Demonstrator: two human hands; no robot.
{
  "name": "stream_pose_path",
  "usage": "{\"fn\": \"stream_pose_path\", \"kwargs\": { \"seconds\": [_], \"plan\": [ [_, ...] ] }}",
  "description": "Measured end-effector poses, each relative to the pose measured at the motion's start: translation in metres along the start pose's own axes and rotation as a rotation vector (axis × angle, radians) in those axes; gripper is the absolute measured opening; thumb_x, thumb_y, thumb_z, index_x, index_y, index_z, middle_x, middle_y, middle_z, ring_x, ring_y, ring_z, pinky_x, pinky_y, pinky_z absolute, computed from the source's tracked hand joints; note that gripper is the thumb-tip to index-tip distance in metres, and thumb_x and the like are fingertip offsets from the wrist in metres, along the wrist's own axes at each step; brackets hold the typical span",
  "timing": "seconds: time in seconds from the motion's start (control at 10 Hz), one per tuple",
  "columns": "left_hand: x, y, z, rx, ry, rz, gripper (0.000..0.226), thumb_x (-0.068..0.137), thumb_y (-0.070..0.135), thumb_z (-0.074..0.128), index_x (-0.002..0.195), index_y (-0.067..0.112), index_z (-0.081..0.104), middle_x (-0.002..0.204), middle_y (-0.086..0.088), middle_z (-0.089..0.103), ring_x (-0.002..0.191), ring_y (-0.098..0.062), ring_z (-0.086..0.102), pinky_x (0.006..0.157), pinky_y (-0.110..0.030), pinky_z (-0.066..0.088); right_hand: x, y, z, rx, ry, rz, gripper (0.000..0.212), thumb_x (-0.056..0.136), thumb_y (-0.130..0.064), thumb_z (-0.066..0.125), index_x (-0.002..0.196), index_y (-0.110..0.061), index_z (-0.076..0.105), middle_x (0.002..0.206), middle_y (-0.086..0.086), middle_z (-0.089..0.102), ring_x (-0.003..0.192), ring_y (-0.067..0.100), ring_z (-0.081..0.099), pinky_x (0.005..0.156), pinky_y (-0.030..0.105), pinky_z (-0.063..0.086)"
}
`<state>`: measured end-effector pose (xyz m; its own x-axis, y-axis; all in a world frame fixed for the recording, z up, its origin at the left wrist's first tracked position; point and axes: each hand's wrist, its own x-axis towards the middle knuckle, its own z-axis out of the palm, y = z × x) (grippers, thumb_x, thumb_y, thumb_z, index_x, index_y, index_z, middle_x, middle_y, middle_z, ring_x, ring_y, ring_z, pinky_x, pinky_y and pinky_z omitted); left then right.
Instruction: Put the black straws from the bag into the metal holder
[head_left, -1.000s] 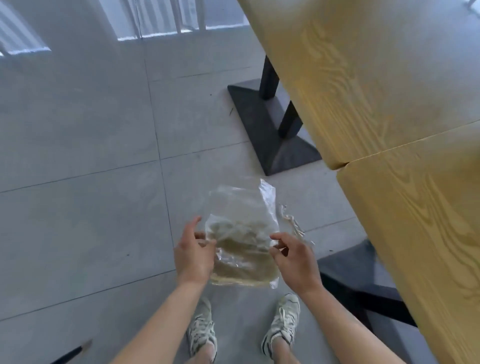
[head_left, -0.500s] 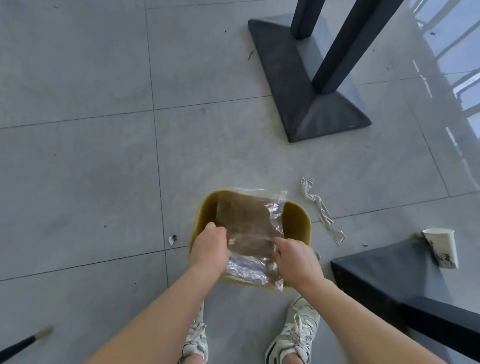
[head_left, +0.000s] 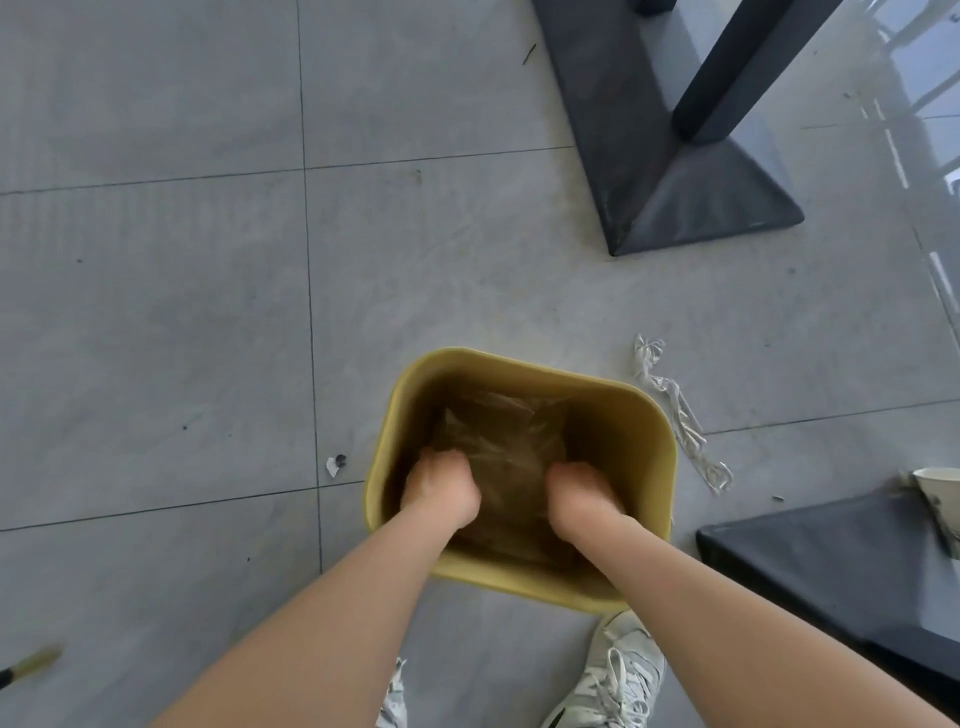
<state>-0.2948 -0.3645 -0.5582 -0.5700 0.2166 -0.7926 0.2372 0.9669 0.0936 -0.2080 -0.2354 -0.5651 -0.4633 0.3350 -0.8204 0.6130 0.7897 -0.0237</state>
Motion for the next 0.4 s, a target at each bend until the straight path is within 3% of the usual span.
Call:
{"fn": "stream_pose_path", "kwargs": {
  "seconds": [0.1, 0.2, 0.4],
  "plan": [
    [-0.001, -0.001, 0.001, 0.034, 0.006, 0.001, 0.035, 0.096, 0.015, 0.048, 0.13, 0.012, 0.056, 0.139, -0.014, 0.041, 0.118, -0.032, 0.053, 0.098, -0.04, 0.048, 0.002, -0.004, -0.002, 0.025, 0.004, 0.004, 0.025, 0.097, -0.008, 0.051, 0.119, -0.009, 0.062, 0.113, 0.012, 0.064, 0.097, 0.031, 0.063, 0.075, 0.037, 0.05],
    [-0.016, -0.002, -0.006, 0.09, 0.072, 0.08, 0.035, 0.095, 0.019, 0.05, 0.13, 0.016, 0.056, 0.138, -0.01, 0.042, 0.117, -0.032, 0.049, 0.098, -0.044, 0.048, -0.014, -0.001, -0.012, 0.035, 0.032, -0.015, 0.02, 0.096, -0.011, 0.052, 0.11, -0.013, 0.066, 0.098, 0.007, 0.065, 0.091, 0.028, 0.066, 0.077, 0.037, 0.055],
    [-0.075, -0.005, -0.047, 0.036, 0.262, 0.244, 0.041, 0.097, 0.022, 0.046, 0.138, 0.018, 0.047, 0.145, -0.008, 0.043, 0.125, -0.028, 0.047, 0.101, -0.041, 0.047, -0.072, 0.005, -0.045, 0.146, 0.204, -0.069, 0.018, 0.093, -0.015, 0.051, 0.101, -0.022, 0.065, 0.095, 0.0, 0.062, 0.084, 0.021, 0.061, 0.077, 0.036, 0.058]
  ]
}}
